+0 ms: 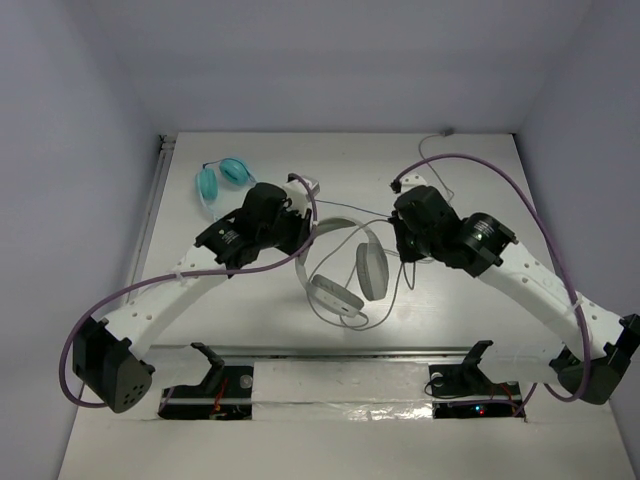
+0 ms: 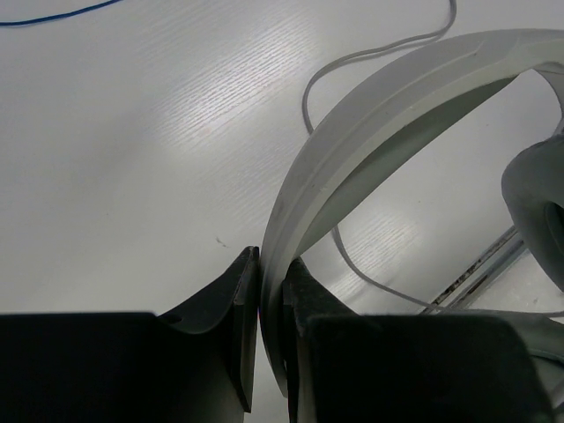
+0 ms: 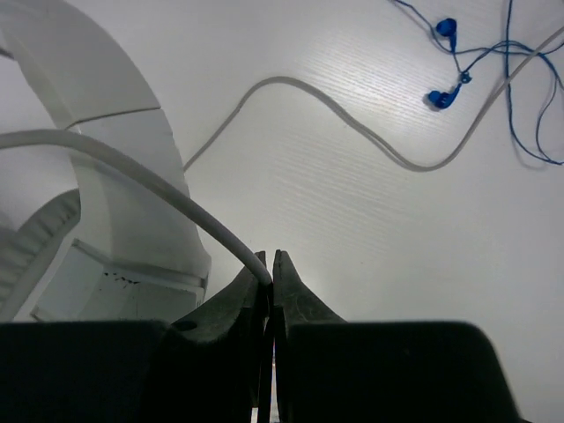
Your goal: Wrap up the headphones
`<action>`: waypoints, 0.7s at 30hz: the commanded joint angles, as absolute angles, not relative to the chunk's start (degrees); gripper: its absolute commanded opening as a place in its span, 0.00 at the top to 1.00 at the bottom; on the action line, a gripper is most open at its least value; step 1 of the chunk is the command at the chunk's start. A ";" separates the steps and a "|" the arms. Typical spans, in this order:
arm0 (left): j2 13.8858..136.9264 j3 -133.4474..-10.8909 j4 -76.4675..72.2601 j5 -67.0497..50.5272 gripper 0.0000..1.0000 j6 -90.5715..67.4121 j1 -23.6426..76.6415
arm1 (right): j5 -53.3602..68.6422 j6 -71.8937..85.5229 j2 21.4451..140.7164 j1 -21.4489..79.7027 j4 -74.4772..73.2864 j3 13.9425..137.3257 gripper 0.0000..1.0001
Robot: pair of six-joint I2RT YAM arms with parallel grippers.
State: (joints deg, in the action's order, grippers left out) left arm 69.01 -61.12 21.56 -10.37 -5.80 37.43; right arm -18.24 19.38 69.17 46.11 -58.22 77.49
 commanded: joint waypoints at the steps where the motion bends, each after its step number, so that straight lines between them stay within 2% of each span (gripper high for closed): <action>1: 66.97 -65.47 19.07 -11.44 1.00 -7.12 37.44 | -24.25 20.13 67.77 45.97 -53.27 77.52 1.00; 4: 67.41 -65.83 18.02 -16.40 1.00 -7.38 36.83 | -27.86 20.48 66.80 45.97 -52.30 75.94 0.97; 6: 67.59 -65.83 17.23 -17.84 1.00 -7.91 36.83 | -25.76 20.74 65.83 45.97 -50.90 75.15 0.94; 16: 66.27 -68.55 15.47 -28.55 1.00 -11.86 31.12 | -16.27 23.03 60.73 45.97 -31.66 60.22 0.94; 17: 66.36 -68.82 15.38 -29.00 1.00 -12.74 31.11 | -14.61 23.03 60.56 45.97 -27.99 58.03 0.91; 20: 66.36 -69.43 14.68 -31.37 1.00 -14.32 29.71 | -11.62 23.29 60.21 45.97 -20.25 55.20 0.68; 21: 66.36 -69.69 14.42 -31.55 1.00 -15.54 29.71 | -10.91 23.38 60.12 45.97 -18.30 54.06 0.58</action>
